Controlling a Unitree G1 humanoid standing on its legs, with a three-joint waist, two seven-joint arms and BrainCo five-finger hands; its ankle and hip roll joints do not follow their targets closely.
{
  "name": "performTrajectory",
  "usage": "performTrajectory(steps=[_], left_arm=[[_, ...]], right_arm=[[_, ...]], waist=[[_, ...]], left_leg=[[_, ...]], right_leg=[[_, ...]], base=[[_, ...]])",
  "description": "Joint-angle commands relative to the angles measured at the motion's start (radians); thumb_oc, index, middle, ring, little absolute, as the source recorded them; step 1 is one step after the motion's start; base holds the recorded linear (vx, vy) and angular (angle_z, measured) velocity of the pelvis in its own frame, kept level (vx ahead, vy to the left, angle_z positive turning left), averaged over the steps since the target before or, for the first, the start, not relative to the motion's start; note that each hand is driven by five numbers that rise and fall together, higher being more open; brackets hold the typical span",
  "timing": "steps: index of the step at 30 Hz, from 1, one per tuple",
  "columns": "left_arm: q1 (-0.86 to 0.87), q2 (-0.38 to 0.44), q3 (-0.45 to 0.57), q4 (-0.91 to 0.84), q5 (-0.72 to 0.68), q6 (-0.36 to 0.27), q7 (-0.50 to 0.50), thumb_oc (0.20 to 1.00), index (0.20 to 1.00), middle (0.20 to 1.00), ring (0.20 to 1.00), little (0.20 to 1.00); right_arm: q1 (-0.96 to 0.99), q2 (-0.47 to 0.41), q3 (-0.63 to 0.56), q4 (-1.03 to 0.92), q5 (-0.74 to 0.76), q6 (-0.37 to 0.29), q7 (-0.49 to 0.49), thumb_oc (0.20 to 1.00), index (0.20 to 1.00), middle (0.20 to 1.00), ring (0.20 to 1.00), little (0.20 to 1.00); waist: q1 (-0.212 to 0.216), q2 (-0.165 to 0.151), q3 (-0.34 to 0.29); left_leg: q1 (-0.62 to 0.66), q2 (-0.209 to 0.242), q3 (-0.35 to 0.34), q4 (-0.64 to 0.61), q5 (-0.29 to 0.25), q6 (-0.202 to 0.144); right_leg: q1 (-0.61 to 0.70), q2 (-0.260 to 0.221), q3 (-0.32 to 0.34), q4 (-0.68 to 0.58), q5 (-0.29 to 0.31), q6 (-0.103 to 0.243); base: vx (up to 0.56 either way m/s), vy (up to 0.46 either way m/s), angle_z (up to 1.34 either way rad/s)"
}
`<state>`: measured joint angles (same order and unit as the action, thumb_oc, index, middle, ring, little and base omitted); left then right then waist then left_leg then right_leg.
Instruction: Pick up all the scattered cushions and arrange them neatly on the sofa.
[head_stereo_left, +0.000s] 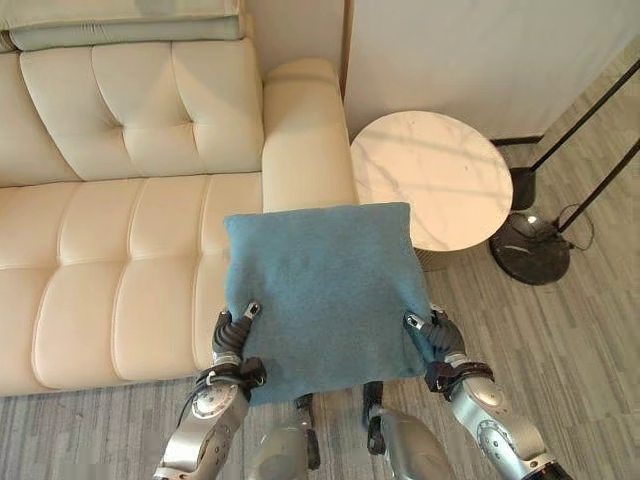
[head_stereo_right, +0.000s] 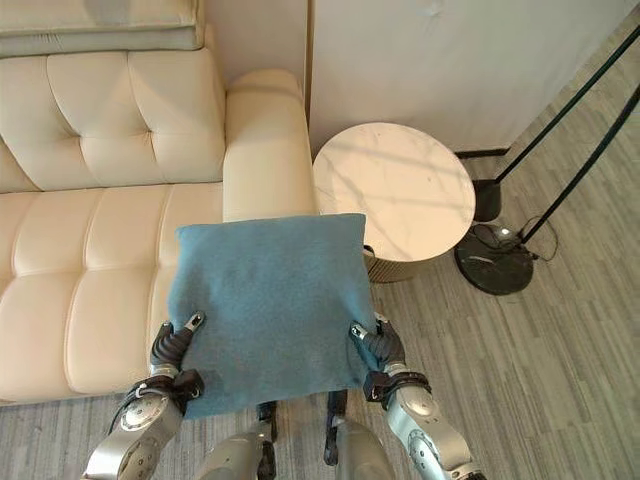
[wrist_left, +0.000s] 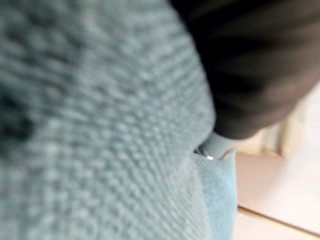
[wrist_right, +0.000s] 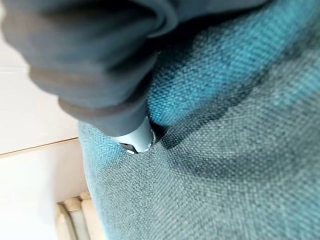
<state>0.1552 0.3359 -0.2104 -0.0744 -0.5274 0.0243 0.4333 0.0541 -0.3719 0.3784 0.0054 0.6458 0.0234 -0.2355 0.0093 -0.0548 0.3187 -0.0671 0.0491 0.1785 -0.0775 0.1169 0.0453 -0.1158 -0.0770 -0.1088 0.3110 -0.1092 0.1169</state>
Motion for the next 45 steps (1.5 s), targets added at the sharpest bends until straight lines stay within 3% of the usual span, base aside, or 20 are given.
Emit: performTrajectory(steps=[1, 4, 9, 11, 13, 17, 18, 20, 23, 24, 26, 29, 33, 37, 38, 40, 41, 43, 44, 45], left_arm=[[-0.016, -0.014, -0.043, -0.115, 0.032, -0.101, -0.045, 0.2, 0.2, 0.2, 0.2, 0.2], [0.018, -0.015, 0.008, -0.148, 0.038, -0.107, -0.036, 0.2, 0.2, 0.2, 0.2, 0.2], [0.05, -0.014, 0.046, -0.216, 0.064, -0.112, -0.038, 0.2, 0.2, 0.2, 0.2, 0.2], [0.047, -0.014, 0.049, -0.222, 0.069, -0.113, -0.041, 0.2, 0.2, 0.2, 0.2, 0.2], [0.049, -0.025, 0.049, -0.234, 0.065, -0.116, -0.046, 0.2, 0.2, 0.2, 0.2, 0.2], [0.049, -0.03, 0.052, -0.233, 0.051, -0.127, -0.045, 0.2, 0.2, 0.2, 0.2, 0.2], [0.065, -0.031, 0.053, -0.231, 0.038, -0.13, -0.047, 0.2, 0.2, 0.2, 0.2, 0.2], [0.066, -0.031, 0.053, -0.232, 0.038, -0.13, -0.047, 0.2, 0.2, 0.2, 0.2, 0.2], [0.084, -0.033, 0.054, -0.23, 0.03, -0.123, -0.051, 0.2, 0.2, 0.2, 0.2, 0.2], [0.079, -0.034, 0.056, -0.225, 0.026, -0.121, -0.052, 0.2, 0.2, 0.2, 0.2, 0.2], [0.064, -0.039, 0.059, -0.219, 0.023, -0.122, -0.05, 0.2, 0.2, 0.2, 0.2, 0.2], [0.053, -0.048, 0.058, -0.21, 0.008, -0.129, -0.053, 0.2, 0.2, 0.2, 0.2, 0.2], [0.059, -0.041, 0.063, -0.202, 0.014, -0.127, -0.058, 0.2, 0.2, 0.2, 0.2, 0.2], [0.059, -0.026, 0.061, -0.192, 0.037, -0.115, -0.063, 0.2, 0.2, 0.2, 0.2, 0.2], [0.04, -0.013, 0.047, -0.175, 0.054, -0.105, -0.06, 0.2, 0.2, 0.2, 0.2, 0.2], [0.04, -0.013, 0.047, -0.175, 0.054, -0.105, -0.06, 0.2, 0.2, 0.2, 0.2, 0.2], [0.02, 0.0, 0.04, -0.163, 0.073, -0.102, -0.052, 0.2, 0.2, 0.2, 0.2, 0.2], [0.005, 0.009, 0.03, -0.16, 0.084, -0.098, -0.047, 0.2, 0.2, 0.2, 0.2, 0.2], [-0.006, 0.015, 0.014, -0.148, 0.09, -0.095, -0.049, 0.2, 0.2, 0.2, 0.2, 0.2], [-0.007, 0.015, 0.014, -0.147, 0.09, -0.095, -0.049, 0.2, 0.2, 0.2, 0.2, 0.2]], right_arm=[[-0.052, 0.073, 0.069, -0.143, -0.018, -0.105, 0.075, 0.2, 0.2, 0.2, 0.2, 0.2], [-0.051, 0.043, 0.064, -0.192, -0.008, -0.124, 0.071, 0.2, 0.2, 0.2, 0.2, 0.2], [-0.033, -0.01, 0.048, -0.261, -0.014, -0.129, 0.095, 0.2, 0.2, 0.2, 0.2, 0.2], [-0.042, -0.017, 0.046, -0.264, -0.021, -0.129, 0.096, 0.2, 0.2, 0.2, 0.2, 0.2], [-0.053, -0.013, 0.053, -0.248, -0.017, -0.127, 0.088, 0.2, 0.2, 0.2, 0.2, 0.2], [-0.068, -0.01, 0.069, -0.24, -0.006, -0.125, 0.084, 0.2, 0.2, 0.2, 0.2, 0.2], [-0.067, -0.007, 0.075, -0.244, 0.016, -0.131, 0.082, 0.2, 0.2, 0.2, 0.2, 0.2], [-0.066, -0.007, 0.075, -0.244, 0.016, -0.132, 0.083, 0.2, 0.2, 0.2, 0.2, 0.2], [-0.047, -0.014, 0.061, -0.249, 0.023, -0.138, 0.077, 0.2, 0.2, 0.2, 0.2, 0.2], [-0.042, -0.021, 0.04, -0.243, 0.015, -0.143, 0.061, 0.2, 0.2, 0.2, 0.2, 0.2], [-0.039, -0.027, 0.022, -0.238, 0.003, -0.139, 0.048, 0.2, 0.2, 0.2, 0.2, 0.2], [-0.026, -0.023, 0.001, -0.23, -0.011, -0.13, 0.044, 0.2, 0.2, 0.2, 0.2, 0.2], [-0.019, -0.012, -0.006, -0.227, -0.021, -0.123, 0.05, 0.2, 0.2, 0.2, 0.2, 0.2], [-0.016, 0.014, -0.003, -0.218, -0.033, -0.114, 0.06, 0.2, 0.2, 0.2, 0.2, 0.2], [-0.017, 0.036, 0.001, -0.208, -0.042, -0.11, 0.054, 0.2, 0.2, 0.2, 0.2, 0.2], [-0.017, 0.036, 0.001, -0.208, -0.042, -0.11, 0.054, 0.2, 0.2, 0.2, 0.2, 0.2], [-0.027, 0.055, 0.016, -0.198, -0.049, -0.105, 0.052, 0.2, 0.2, 0.2, 0.2, 0.2], [-0.033, 0.067, 0.023, -0.192, -0.056, -0.105, 0.047, 0.2, 0.2, 0.2, 0.2, 0.2], [-0.037, 0.072, 0.02, -0.184, -0.06, -0.106, 0.045, 0.2, 0.2, 0.2, 0.2, 0.2], [-0.038, 0.072, 0.02, -0.184, -0.06, -0.107, 0.045, 0.2, 0.2, 0.2, 0.2, 0.2]], waist=[[0.011, -0.025, -0.119], [0.028, -0.039, -0.128], [0.022, -0.011, -0.081], [0.021, -0.008, -0.071], [0.018, -0.019, -0.071], [0.023, -0.03, -0.08], [0.03, -0.026, -0.087], [0.028, -0.026, -0.086], [0.02, -0.009, -0.087], [0.014, 0.003, -0.078], [0.002, 0.013, -0.074], [-0.004, 0.03, -0.089], [0.006, 0.022, -0.104], [0.023, -0.01, -0.113], [0.027, -0.024, -0.118], [0.027, -0.025, -0.119], [0.021, -0.023, -0.11], [0.011, -0.017, -0.098], [-0.008, -0.019, -0.092], [-0.007, -0.019, -0.092]], left_leg=[[-0.011, -0.052, -0.014, -0.01, -0.088, -0.038], [-0.049, -0.049, -0.039, -0.01, -0.017, -0.07], [-0.091, -0.038, -0.107, -0.01, 0.06, -0.129], [-0.086, -0.044, -0.124, -0.01, 0.058, -0.126], [-0.064, -0.034, -0.064, 0.097, -0.022, -0.096], [-0.053, -0.02, -0.045, 0.208, -0.105, -0.092], [0.002, 0.015, -0.03, 0.192, -0.134, -0.103], [0.005, 0.014, -0.032, 0.19, -0.133, -0.103], [0.037, 0.064, 0.018, 0.098, -0.081, -0.129], [0.018, 0.107, 0.079, 0.054, -0.026, -0.152], [0.008, 0.142, 0.148, 0.032, 0.015, -0.173], [0.031, 0.138, 0.167, -0.01, 0.003, -0.175], [0.04, 0.106, 0.143, -0.01, -0.028, -0.158], [0.049, 0.054, 0.126, -0.01, -0.079, -0.115], [0.049, 0.011, 0.095, 0.002, -0.119, -0.077], [0.047, 0.009, 0.095, 0.003, -0.121, -0.075], [0.063, -0.024, 0.077, 0.002, -0.145, -0.042], [0.081, -0.045, 0.062, -0.003, -0.159, -0.018], [0.09, -0.051, 0.049, -0.01, -0.16, -0.017], [0.089, -0.05, 0.05, -0.01, -0.159, -0.017]], right_leg=[[0.144, 0.05, 0.033, -0.135, -0.036, -0.023], [0.196, 0.1, 0.043, -0.279, -0.067, -0.09], [0.183, 0.125, -0.028, -0.277, -0.067, -0.117], [0.175, 0.121, -0.045, -0.268, -0.064, -0.118], [0.164, 0.087, -0.109, -0.272, -0.052, -0.118], [0.166, 0.064, -0.161, -0.298, -0.046, -0.125], [0.174, 0.055, -0.197, -0.307, -0.059, -0.123], [0.176, 0.055, -0.199, -0.307, -0.06, -0.123], [0.17, 0.041, -0.275, -0.306, -0.065, -0.126], [0.163, 0.019, -0.34, -0.309, -0.062, -0.122], [0.172, 0.004, -0.398, -0.316, -0.054, -0.118], [0.186, -0.009, -0.443, -0.323, -0.038, -0.101], [0.209, -0.033, -0.446, -0.332, -0.018, -0.082], [0.229, -0.078, -0.452, -0.325, 0.003, -0.047], [0.214, -0.119, -0.433, -0.255, 0.009, -0.027], [0.21, -0.124, -0.432, -0.247, 0.005, -0.025], [0.164, -0.175, -0.398, -0.114, 0.035, -0.011], [0.126, -0.2, -0.359, -0.002, 0.07, -0.006], [0.077, -0.152, -0.263, 0.039, 0.05, -0.012], [0.074, -0.153, -0.261, 0.04, 0.05, -0.013]], base=[[-0.09, -0.158, 0.08], [-0.24, -0.311, 0.06], [-0.23, -0.184, 0.37], [-0.26, -0.128, 0.7], [-0.26, -0.118, 0.92], [-0.08, -0.028, 0.64], [-0.02, 0.008, 0.55], [0.0, 0.029, 0.9], [-0.06, 0.097, 0.98], [-0.06, 0.147, 1.07], [-0.03, 0.161, 1.14], [0.08, 0.24, 1.04], [0.17, 0.313, 0.5], [0.17, 0.367, 0.43], [0.15, 0.334, 0.29], [0.12, 0.315, 0.36], [0.15, 0.427, 0.25], [0.15, 0.387, 0.09], [0.07, 0.131, 0.13], [0.08, 0.133, 0.17]])
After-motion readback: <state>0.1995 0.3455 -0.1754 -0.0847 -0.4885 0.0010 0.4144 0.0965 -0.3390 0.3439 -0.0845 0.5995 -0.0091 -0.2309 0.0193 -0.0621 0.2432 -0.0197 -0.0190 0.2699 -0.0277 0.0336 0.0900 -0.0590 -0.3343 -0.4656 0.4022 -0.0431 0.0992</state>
